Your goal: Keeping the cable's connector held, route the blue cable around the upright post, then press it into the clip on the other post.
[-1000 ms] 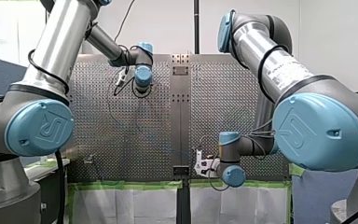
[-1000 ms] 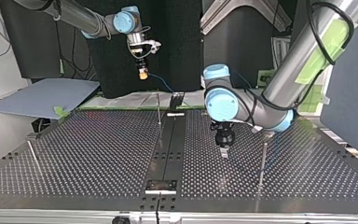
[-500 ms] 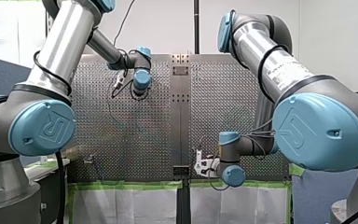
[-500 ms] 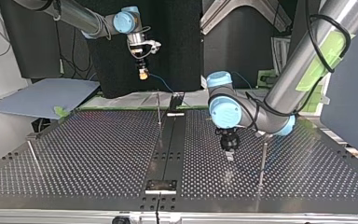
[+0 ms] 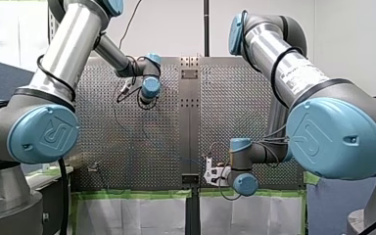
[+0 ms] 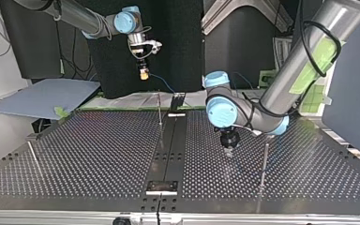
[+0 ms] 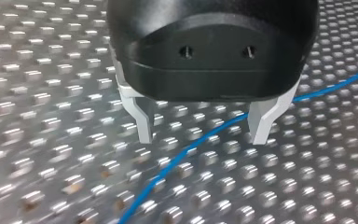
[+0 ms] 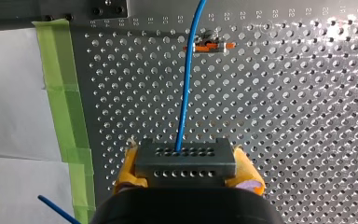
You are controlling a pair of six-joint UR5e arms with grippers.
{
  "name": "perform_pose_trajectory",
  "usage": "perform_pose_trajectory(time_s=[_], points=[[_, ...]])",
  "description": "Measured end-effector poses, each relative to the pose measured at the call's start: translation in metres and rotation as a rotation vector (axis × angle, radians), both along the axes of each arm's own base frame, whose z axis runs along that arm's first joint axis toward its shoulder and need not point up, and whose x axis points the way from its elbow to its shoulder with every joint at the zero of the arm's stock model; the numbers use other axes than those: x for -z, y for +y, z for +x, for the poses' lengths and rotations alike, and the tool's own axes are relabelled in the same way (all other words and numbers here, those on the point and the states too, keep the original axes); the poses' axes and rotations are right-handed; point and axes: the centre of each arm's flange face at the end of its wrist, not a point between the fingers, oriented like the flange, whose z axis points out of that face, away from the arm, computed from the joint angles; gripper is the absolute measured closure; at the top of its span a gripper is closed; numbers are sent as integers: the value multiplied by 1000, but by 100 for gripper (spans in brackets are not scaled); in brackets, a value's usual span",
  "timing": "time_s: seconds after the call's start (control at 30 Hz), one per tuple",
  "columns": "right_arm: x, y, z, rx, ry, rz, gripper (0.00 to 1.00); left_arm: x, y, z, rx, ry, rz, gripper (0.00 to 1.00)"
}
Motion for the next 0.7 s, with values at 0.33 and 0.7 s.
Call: perform_pose_trajectory(time_s=[0.33,0.7], points=[[0,0,0,0,0,0,100,47,-1,7,-22,93,112,0],[0,1,1,-2,1,0,100,55,8,9,32,165,142,0]])
